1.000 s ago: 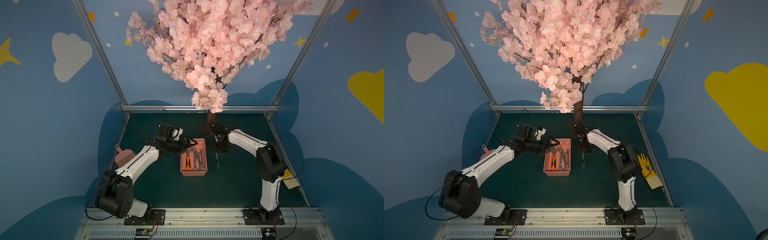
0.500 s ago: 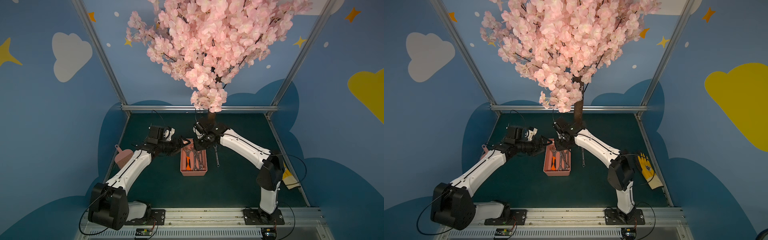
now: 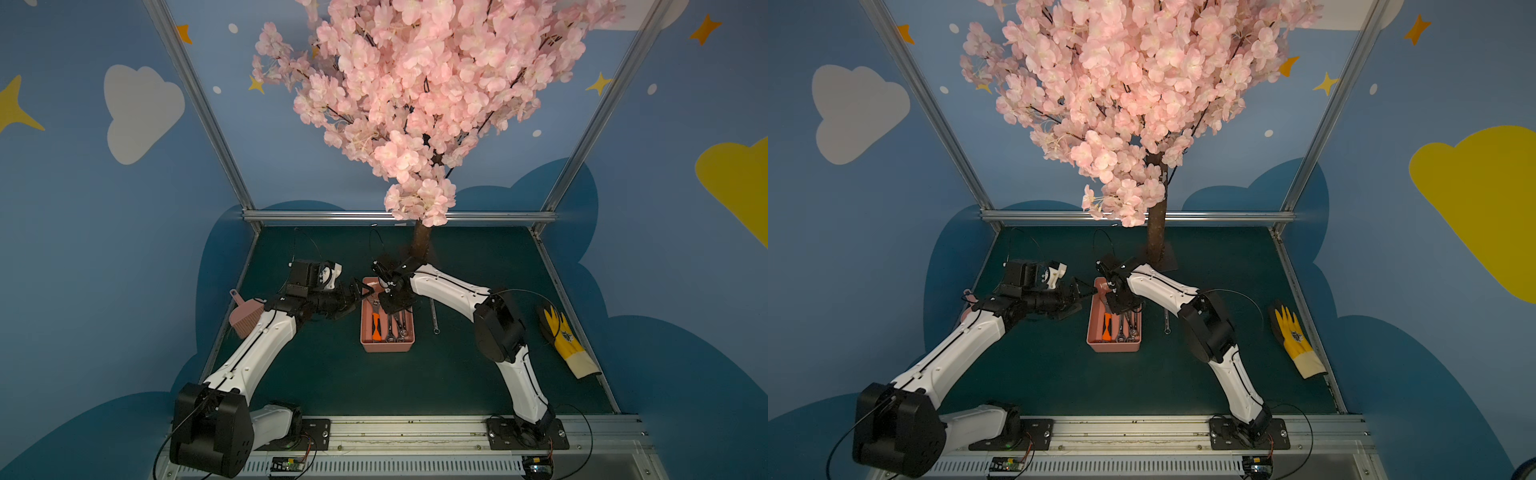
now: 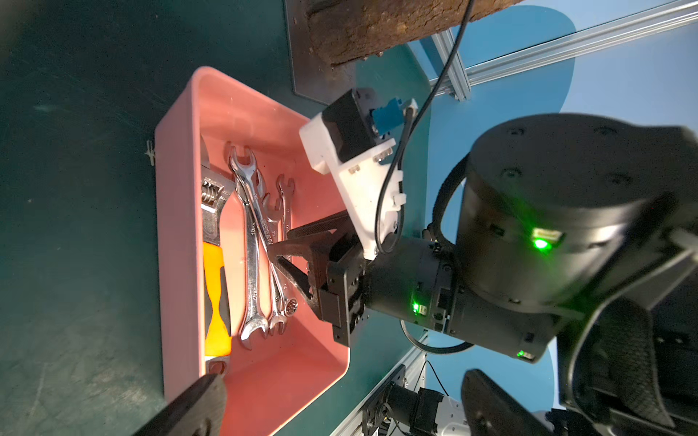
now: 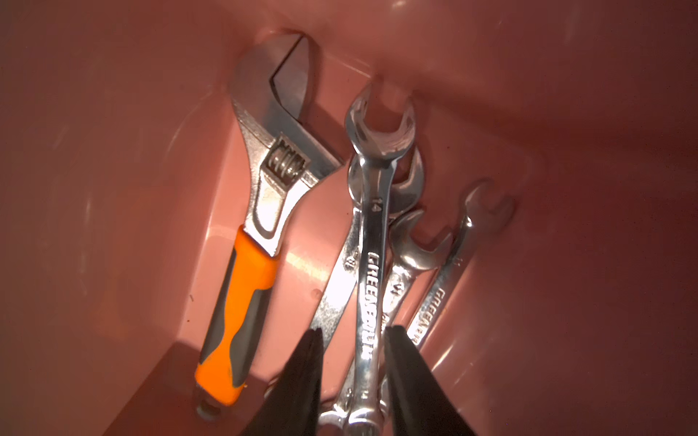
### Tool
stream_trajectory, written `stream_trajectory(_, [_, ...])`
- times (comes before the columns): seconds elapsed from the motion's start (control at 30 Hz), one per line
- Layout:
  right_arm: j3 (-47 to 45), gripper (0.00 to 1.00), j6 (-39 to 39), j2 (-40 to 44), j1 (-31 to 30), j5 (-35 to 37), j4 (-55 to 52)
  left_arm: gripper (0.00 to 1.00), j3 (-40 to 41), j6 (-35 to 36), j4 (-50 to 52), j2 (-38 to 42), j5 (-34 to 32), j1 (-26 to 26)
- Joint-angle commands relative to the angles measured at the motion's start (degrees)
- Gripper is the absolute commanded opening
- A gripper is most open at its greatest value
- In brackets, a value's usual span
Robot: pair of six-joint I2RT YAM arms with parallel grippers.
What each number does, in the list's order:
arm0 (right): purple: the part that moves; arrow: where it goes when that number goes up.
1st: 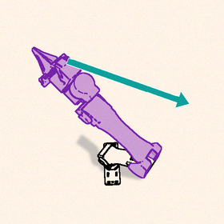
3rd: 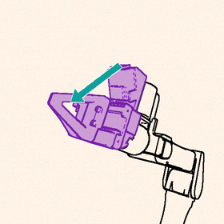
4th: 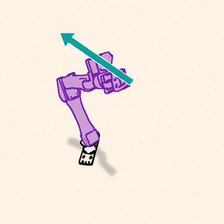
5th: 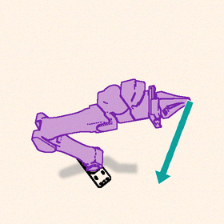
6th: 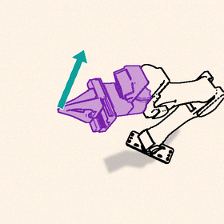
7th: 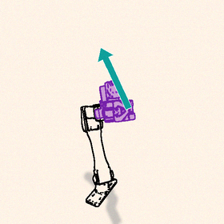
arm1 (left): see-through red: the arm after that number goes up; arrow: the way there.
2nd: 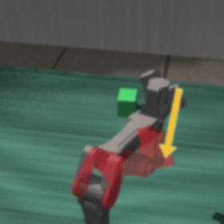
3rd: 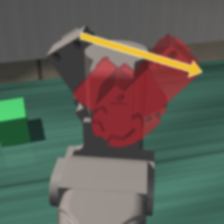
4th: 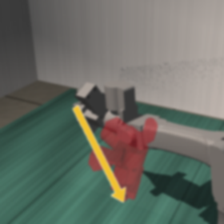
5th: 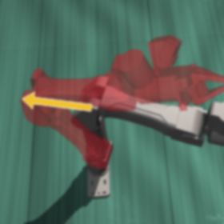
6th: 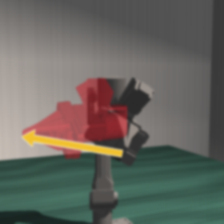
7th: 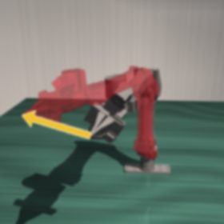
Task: Take out the wrench from the storage box
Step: Pick up the wrench from the storage box.
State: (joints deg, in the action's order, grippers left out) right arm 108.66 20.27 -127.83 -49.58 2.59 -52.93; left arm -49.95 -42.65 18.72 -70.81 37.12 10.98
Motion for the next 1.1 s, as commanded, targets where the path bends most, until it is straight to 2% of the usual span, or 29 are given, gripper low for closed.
stream_trajectory(0.0, [2.2, 0.33, -2.8, -2.7, 0.4, 0.6, -1.0, 1.0, 0.3, 0.8, 0.5, 0.3, 1.0, -0.2])
stream_trajectory(0.43, [3.8, 0.3, -3.5, -6.9, 0.5, 2.7, -3.4, 1.0, -0.1, 0.9, 0.7, -0.5, 1.0, -0.3])
stream_trajectory(0.7, [4.3, 0.19, -3.3, -8.7, 0.2, 4.8, -3.9, 1.0, -0.6, 1.1, 0.9, -1.1, 1.2, -0.3])
stream_trajectory(0.87, [5.5, 0.23, -2.7, -10.7, -0.1, 5.9, -5.6, 1.0, -0.5, 1.3, 1.0, -1.3, 1.4, -0.2])
stream_trajectory(1.07, [4.7, 0.16, -2.2, -11.1, -0.4, 7.7, -5.3, 1.0, -0.2, 2.0, 1.6, -1.1, 1.3, -0.2])
